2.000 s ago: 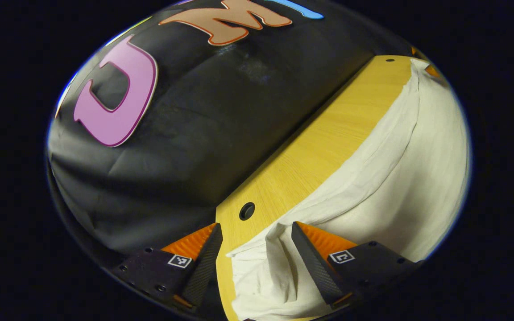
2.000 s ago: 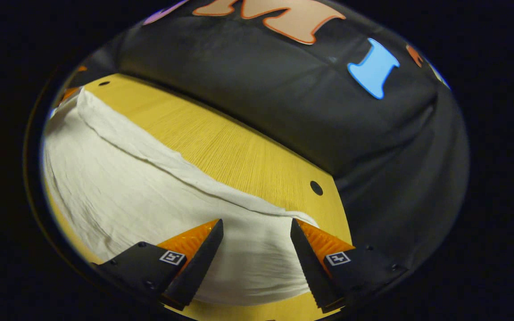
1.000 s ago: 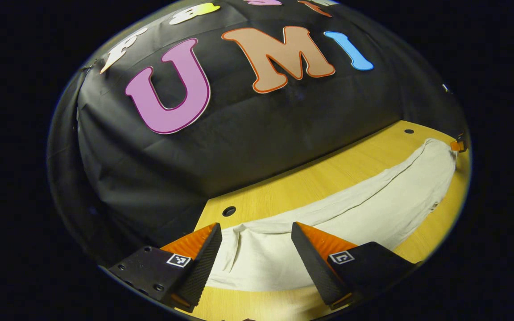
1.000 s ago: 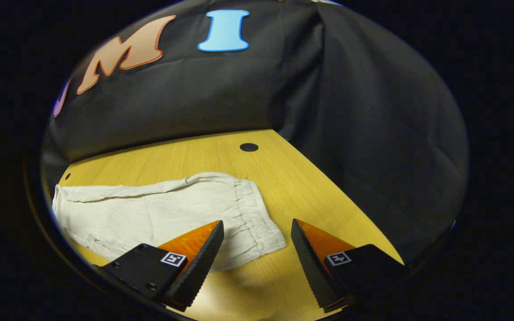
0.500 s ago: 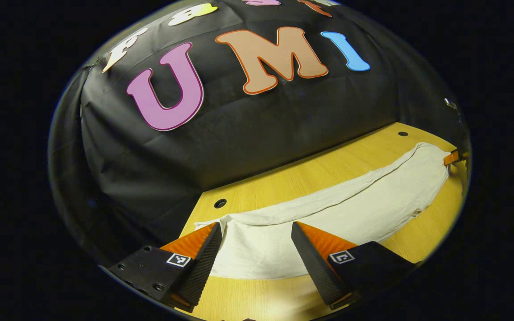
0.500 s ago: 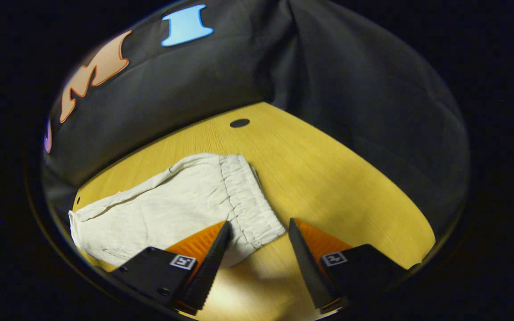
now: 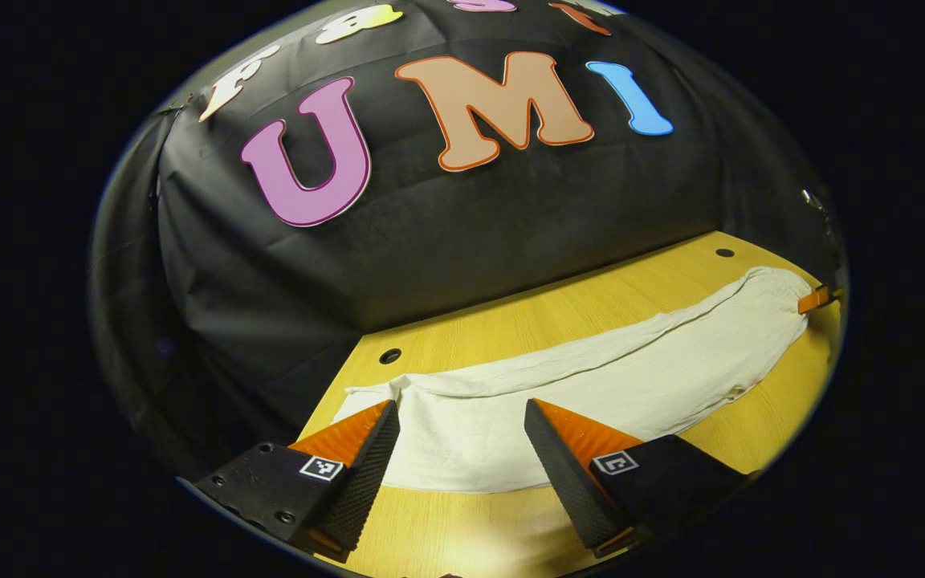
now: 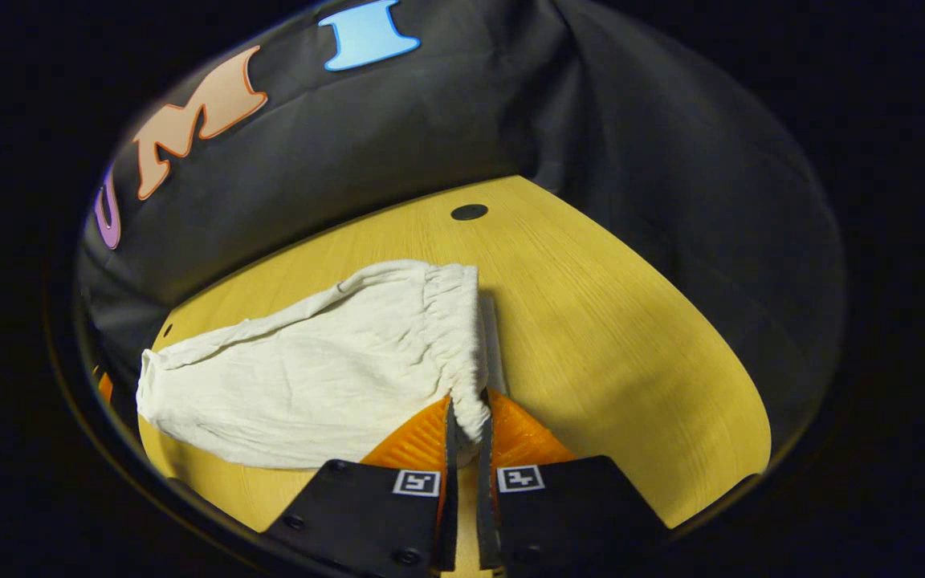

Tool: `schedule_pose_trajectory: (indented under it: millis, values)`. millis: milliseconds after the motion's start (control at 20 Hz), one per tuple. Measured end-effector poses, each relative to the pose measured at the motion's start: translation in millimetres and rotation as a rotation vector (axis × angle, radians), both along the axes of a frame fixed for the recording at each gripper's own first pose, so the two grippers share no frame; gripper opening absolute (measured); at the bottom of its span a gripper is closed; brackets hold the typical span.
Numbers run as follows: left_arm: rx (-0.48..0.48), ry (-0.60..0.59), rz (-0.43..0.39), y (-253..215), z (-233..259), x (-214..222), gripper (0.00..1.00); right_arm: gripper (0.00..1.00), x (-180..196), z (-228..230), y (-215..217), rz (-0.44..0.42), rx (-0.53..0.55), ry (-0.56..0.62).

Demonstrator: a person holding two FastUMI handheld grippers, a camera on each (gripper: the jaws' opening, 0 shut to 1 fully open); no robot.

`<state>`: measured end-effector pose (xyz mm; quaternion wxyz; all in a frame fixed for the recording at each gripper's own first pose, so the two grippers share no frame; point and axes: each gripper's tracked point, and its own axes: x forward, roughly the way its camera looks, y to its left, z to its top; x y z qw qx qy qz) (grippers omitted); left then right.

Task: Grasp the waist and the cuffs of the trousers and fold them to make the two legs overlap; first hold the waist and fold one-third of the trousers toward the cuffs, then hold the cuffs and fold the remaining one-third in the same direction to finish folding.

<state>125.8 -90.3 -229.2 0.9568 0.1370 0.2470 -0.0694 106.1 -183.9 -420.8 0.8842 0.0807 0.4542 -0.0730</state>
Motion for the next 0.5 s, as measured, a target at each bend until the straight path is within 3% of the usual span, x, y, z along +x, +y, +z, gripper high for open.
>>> schedule_pose_trajectory:
  millis: [100,300,500]
  values:
    - [0.009,-0.002,-0.005,2.6,2.0,0.0,0.96,0.03,3.9,14.2,-11.1,-0.010,-0.040,0.011]
    - [0.009,-0.012,-0.018,19.3,6.7,4.6,0.96,0.03,9.7,39.9,-5.3,-0.007,-0.059,-0.040]
    - [-0.015,-0.019,-0.001,44.5,6.4,7.7,0.96,0.03,15.4,83.9,8.9,0.056,-0.112,-0.104]
